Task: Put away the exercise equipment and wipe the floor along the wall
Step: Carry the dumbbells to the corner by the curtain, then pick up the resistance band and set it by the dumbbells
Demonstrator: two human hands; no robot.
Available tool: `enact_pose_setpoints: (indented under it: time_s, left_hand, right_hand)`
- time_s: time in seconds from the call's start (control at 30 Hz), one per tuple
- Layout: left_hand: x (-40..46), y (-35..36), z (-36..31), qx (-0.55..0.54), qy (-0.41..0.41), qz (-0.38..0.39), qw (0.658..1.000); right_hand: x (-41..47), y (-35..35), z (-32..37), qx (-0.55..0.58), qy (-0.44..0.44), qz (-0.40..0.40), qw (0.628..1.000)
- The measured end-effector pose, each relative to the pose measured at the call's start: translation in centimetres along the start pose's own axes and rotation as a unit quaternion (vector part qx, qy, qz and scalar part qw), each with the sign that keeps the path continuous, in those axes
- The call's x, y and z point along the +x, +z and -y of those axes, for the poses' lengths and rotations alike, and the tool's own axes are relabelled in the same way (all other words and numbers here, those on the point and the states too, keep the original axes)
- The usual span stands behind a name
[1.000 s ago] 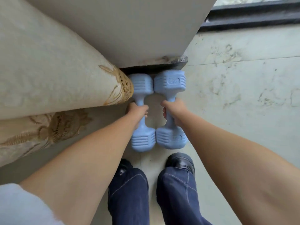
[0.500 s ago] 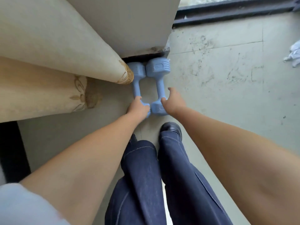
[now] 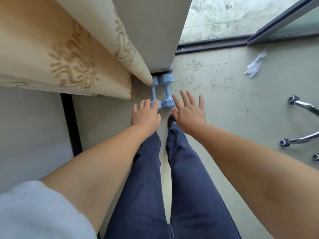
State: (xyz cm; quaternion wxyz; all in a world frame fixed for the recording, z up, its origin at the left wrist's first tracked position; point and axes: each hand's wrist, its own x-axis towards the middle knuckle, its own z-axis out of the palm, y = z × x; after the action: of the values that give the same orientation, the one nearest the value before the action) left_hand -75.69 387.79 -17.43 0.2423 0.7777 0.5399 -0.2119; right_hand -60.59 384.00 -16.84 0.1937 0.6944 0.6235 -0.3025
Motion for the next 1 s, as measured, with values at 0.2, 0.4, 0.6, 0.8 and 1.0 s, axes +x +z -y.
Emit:
enact_pose_setpoints:
  time_s: [0.2, 0.4, 0.6, 0.8, 1.0]
  left_hand:
    - [-6.2, -7.3, -0.5, -0.014, -0.003, -0.041, 0.999]
    - [-8.9, -10.9, -1.3, -0.065, -0.112, -0.089, 0.988]
    - [-11.3, -12.4, -0.4, -0.113, -0.231, -0.139, 0.956]
    - [-15.7, -8.6, -3.0, -0.245, -0.436, -0.146, 0.853]
    - [-20.5, -4.1, -8.9, -0.305, -0.531, -0.166, 0.773]
  right_hand:
    - [-6.2, -7.0, 3.3, 0.02, 0.014, -0.041, 0.999]
    - [-8.4, -10.7, 4.9, -0.003, -0.008, -0.06, 0.998]
    - [-7.8, -13.3, 5.6, -0.079, -0.119, -0.066, 0.988]
    - [-7.2, -14.8, 5.2, -0.209, -0.29, -0.071, 0.931]
    - [-10.7, -12.5, 4.9, -0.305, -0.407, -0.035, 0.86]
